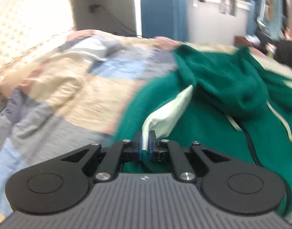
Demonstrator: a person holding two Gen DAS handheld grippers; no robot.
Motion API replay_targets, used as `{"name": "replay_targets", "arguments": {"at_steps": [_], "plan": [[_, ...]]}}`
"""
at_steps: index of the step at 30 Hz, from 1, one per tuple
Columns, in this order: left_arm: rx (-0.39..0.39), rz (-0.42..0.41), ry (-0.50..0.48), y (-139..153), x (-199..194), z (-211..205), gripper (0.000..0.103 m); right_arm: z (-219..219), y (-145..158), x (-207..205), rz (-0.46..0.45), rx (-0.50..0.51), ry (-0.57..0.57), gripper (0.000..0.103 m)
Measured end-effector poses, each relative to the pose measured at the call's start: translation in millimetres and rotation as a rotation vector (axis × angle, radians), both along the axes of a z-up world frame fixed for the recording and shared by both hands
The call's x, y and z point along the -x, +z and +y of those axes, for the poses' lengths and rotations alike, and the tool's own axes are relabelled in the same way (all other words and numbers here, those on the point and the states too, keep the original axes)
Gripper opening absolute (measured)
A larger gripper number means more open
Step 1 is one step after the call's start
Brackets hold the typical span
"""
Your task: Fold large clothes
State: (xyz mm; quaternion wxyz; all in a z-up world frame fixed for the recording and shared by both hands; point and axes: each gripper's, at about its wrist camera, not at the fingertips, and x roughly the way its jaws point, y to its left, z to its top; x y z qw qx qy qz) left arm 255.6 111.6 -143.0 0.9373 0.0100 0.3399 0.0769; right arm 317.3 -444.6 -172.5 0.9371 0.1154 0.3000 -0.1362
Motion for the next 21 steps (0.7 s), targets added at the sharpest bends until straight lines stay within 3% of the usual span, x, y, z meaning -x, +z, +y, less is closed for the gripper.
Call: {"name": "replay_targets", "arguments": {"at_steps": [5,10,15,21], "plan": [[0.037,-0.007,0.099,45.5,-40.9,70.7,0.008,-11.8,10.4,-5.5,-0.055,0.007,-0.047,0.007],[-0.05,-0.018,0.212,67.0,-99.4,123.8,0.007,-25.4,7.8,-24.5,-0.062,0.064,-0.12,0.007],[-0.156,0.048,0.316,31.0,-166.5,165.2,0.007,-41.0,-17.2,-54.3,0.007,0.133,-0.166,0.007],[-0.048,0.12,0.37,-34.7,-204.0,194.2,0.008,-52.4,-61.4,-74.7,0.098,0.101,-0.185,0.008]]}}
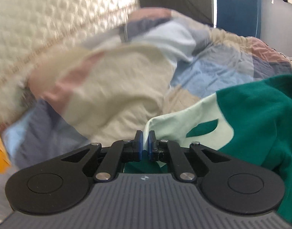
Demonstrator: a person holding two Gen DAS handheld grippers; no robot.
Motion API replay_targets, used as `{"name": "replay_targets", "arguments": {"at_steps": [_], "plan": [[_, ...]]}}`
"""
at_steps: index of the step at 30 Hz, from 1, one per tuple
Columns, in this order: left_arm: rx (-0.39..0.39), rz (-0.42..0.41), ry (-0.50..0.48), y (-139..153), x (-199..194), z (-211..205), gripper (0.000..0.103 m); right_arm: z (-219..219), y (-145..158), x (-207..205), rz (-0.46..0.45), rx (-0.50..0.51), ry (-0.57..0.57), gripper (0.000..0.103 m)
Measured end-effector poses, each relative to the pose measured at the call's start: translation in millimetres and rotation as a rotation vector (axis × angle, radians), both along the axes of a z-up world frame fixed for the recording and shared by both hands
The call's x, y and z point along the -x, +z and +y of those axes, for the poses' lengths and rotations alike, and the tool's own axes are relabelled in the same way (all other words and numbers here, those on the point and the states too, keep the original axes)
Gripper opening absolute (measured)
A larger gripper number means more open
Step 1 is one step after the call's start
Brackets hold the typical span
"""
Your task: Fold large clothes
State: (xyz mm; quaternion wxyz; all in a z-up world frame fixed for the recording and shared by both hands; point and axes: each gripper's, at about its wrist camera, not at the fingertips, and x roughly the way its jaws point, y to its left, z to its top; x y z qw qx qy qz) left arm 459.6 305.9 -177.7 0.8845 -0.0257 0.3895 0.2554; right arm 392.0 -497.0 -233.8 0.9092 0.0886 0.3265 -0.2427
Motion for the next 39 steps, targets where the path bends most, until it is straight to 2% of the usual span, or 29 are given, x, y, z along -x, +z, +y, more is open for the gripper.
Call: {"name": "replay_targets", "arguments": {"at_steps": [2,4,6,8,10,14,18,23,27,29,30,33,34,36,39], "plan": [[0.027,-0.013,-0.018,-7.1,-1.6,0.1,0.008,1.2,-2.1,0.2,-0.015,-0.008,-0.003,0.009],[0.013,-0.029,-0.055,-9.2,1.3,-6.1,0.011,2.5,0.5,3.8,-0.039,-0.01,-0.006,0.01],[-0.003,-0.052,-0.1,-4.2,8.5,-16.7,0.021,2.0,5.7,9.5,-0.073,-0.03,-0.013,0.01],[-0.013,-0.087,-0.147,8.0,20.4,-29.0,0.046,3.5,13.4,17.0,-0.101,-0.041,-0.017,0.011],[-0.004,-0.143,-0.171,24.5,36.8,-41.5,0.05,6.3,22.2,24.4,-0.122,-0.047,-0.016,0.014],[0.039,-0.197,-0.24,53.9,72.1,-73.7,0.05,17.5,43.2,43.2,-0.179,-0.081,0.026,0.037],[0.103,-0.239,-0.31,73.1,114.8,-117.6,0.05,35.3,70.5,67.5,-0.23,-0.084,0.083,0.038],[0.216,-0.279,-0.376,78.0,160.6,-171.5,0.05,68.0,100.6,98.1,-0.295,-0.098,0.205,0.038],[0.254,-0.284,-0.43,67.3,188.6,-215.8,0.05,95.7,110.7,117.8,-0.325,-0.171,0.293,0.039],[0.308,-0.276,-0.45,56.4,197.4,-234.0,0.05,114.3,108.7,121.8,-0.324,-0.215,0.342,0.043],[0.325,-0.266,-0.469,50.4,200.5,-242.5,0.05,128.7,106.9,121.9,-0.316,-0.217,0.378,0.045],[0.3,-0.232,-0.501,32.6,203.4,-262.3,0.049,172.1,101.1,118.0,-0.275,-0.168,0.494,0.046],[0.302,-0.223,-0.505,27.0,203.3,-264.0,0.049,186.7,98.0,114.2,-0.26,-0.163,0.543,0.048],[0.321,-0.207,-0.502,16.0,200.5,-263.1,0.048,209.6,90.9,107.1,-0.24,-0.16,0.614,0.067],[0.308,-0.2,-0.495,5.9,194.7,-253.4,0.047,242.4,77.5,92.7,-0.205,-0.168,0.706,0.078]]}}
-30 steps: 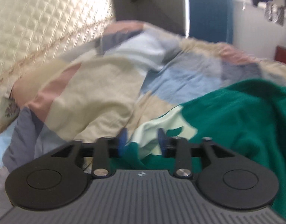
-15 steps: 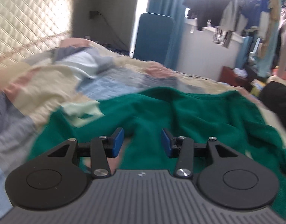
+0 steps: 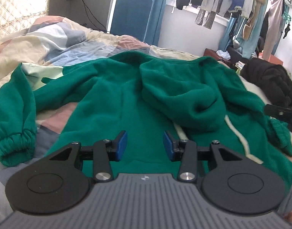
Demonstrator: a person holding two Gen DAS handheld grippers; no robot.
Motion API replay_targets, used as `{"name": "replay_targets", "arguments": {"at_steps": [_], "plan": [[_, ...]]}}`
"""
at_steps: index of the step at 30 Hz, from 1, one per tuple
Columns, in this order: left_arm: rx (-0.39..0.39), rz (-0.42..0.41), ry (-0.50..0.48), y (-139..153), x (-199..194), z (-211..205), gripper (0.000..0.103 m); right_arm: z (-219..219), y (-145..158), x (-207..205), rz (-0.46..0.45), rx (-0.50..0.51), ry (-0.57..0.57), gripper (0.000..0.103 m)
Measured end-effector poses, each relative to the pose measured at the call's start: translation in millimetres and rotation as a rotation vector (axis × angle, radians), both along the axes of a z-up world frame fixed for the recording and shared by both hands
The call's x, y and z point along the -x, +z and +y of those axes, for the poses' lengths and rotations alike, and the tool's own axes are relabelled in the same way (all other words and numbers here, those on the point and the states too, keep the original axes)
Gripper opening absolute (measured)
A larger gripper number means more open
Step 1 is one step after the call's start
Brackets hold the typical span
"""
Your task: Fold large clothes
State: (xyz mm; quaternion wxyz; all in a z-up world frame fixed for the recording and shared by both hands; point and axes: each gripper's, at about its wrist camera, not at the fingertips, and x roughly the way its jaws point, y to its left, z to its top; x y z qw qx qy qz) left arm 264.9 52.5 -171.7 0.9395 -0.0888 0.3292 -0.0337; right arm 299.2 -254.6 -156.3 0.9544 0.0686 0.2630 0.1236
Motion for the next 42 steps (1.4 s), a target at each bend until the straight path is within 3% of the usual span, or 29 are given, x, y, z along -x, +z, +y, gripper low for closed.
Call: {"name": "replay_targets", "arguments": {"at_steps": [5,9,14,16,18,19,21,24,29,33,38,42], "plan": [[0.039,0.01,0.005,-8.0,-14.5,25.2,0.047,49.1,-30.3,-44.3,0.084,0.028,0.068,0.078],[0.018,-0.02,0.0,-11.4,-25.0,38.3,0.047,78.5,-60.6,-89.4,0.17,0.093,0.071,0.078],[0.052,-0.033,0.011,-19.9,-38.5,58.0,0.047,111.6,-83.2,-120.0,0.149,0.238,0.069,0.08],[0.062,-0.032,0.02,-24.6,-45.5,67.0,0.047,117.8,-86.3,-138.7,0.151,0.274,0.045,0.071],[0.079,-0.028,0.032,-28.3,-50.4,74.5,0.047,122.8,-80.1,-157.6,0.152,0.305,0.02,0.034],[0.093,-0.027,0.036,-29.4,-52.6,78.9,0.047,126.3,-71.4,-168.9,0.148,0.331,0.003,0.023],[0.115,-0.033,0.044,-29.6,-54.4,85.2,0.047,129.4,-49.0,-191.4,0.116,0.344,-0.022,0.017],[0.121,-0.047,0.063,-27.6,-55.0,90.6,0.047,128.8,0.1,-230.1,-0.019,0.306,-0.038,0.016],[0.154,-0.068,0.083,-34.1,-59.6,98.8,0.047,146.7,67.8,-307.9,-0.207,0.388,-0.088,0.015],[0.196,-0.001,0.101,-47.8,-72.0,109.7,0.047,160.1,101.2,-366.8,-0.323,0.392,-0.157,0.015],[0.226,0.025,0.075,-59.3,-79.8,116.0,0.047,165.0,89.4,-430.8,-0.391,0.424,-0.256,0.016],[0.251,0.056,0.055,-69.6,-84.1,119.1,0.047,159.1,24.0,-475.5,-0.309,0.439,-0.247,0.016]]}}
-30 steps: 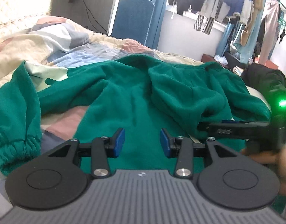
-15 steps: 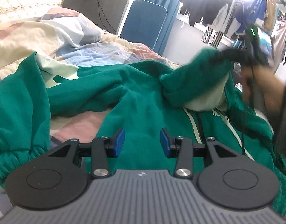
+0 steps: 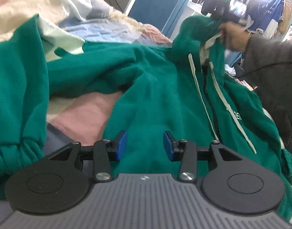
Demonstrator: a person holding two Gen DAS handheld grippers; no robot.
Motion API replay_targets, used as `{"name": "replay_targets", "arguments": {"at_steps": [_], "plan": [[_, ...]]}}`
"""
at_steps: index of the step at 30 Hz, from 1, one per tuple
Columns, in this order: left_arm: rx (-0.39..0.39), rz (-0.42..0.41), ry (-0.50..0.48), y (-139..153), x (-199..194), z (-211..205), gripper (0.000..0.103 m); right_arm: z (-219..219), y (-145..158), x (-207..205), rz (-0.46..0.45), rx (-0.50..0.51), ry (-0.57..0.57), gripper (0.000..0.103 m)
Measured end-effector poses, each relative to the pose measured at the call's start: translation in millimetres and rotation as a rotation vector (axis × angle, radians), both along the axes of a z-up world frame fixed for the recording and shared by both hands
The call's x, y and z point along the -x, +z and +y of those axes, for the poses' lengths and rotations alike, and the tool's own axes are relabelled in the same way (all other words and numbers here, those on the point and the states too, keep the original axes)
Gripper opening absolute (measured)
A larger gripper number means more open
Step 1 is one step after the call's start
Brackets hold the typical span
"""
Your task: Fold large clothes
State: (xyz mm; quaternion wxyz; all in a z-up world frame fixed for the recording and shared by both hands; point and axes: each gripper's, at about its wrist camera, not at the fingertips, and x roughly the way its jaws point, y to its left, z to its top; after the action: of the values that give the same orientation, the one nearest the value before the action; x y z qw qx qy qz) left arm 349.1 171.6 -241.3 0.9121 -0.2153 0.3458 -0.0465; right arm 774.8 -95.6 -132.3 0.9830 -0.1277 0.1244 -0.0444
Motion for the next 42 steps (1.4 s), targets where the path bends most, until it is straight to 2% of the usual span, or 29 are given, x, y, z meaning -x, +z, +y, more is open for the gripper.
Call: {"name": "replay_targets", "arguments": {"at_steps": [4,6,7,8,9,11,12,14,20,25,29,32,36,39,42], "plan": [[0.045,0.013,-0.014,-12.4,-12.6,3.8,0.047,-11.6,-65.7,-21.1,0.093,-0.027,0.004,0.018],[0.044,0.034,-0.018,-20.8,-18.7,2.7,0.047,-21.1,-83.4,-21.5,0.089,-0.037,-0.014,0.021],[0.041,0.033,-0.019,-22.7,-20.3,1.2,0.047,-28.4,-87.2,-20.1,0.093,-0.083,-0.026,0.022],[0.035,0.026,-0.021,-23.5,-20.6,0.0,0.047,-34.6,-88.5,-17.3,0.1,-0.138,-0.028,0.029],[0.027,0.02,-0.024,-24.0,-21.1,-1.5,0.047,-38.2,-89.7,-15.5,0.106,-0.176,-0.01,0.045],[0.019,0.017,-0.028,-24.3,-21.8,-3.7,0.047,-45.2,-84.5,-6.2,0.104,-0.214,-0.003,0.069],[0.021,0.018,-0.027,-24.3,-21.9,-3.4,0.047,-48.9,-79.6,-0.7,0.114,-0.243,0.001,0.071],[0.023,0.015,-0.025,-23.4,-21.2,-2.9,0.047,-52.9,-68.6,18.1,0.128,-0.283,0.03,0.071],[-0.015,0.002,0.013,-10.7,-4.4,-4.9,0.047,-58.3,-24.8,100.3,0.165,-0.288,0.134,0.071],[-0.066,-0.018,0.05,5.0,17.1,-8.5,0.047,-65.0,16.3,209.5,0.198,-0.323,0.25,0.071],[-0.1,-0.036,0.058,21.2,42.5,-17.0,0.047,-70.9,41.3,304.9,0.173,-0.337,0.31,0.071],[-0.13,-0.057,0.067,33.9,66.4,-30.5,0.047,-76.7,45.8,358.9,0.198,-0.382,0.342,0.071],[-0.161,-0.072,0.063,50.0,97.0,-49.5,0.047,-76.3,45.4,422.2,0.209,-0.393,0.371,0.071],[-0.172,-0.064,0.09,59.5,112.9,-54.7,0.047,-75.9,38.7,465.4,0.254,-0.429,0.414,0.071],[-0.161,-0.066,0.114,68.4,123.6,-54.6,0.047,-67.9,23.1,499.1,0.341,-0.444,0.484,0.071]]}}
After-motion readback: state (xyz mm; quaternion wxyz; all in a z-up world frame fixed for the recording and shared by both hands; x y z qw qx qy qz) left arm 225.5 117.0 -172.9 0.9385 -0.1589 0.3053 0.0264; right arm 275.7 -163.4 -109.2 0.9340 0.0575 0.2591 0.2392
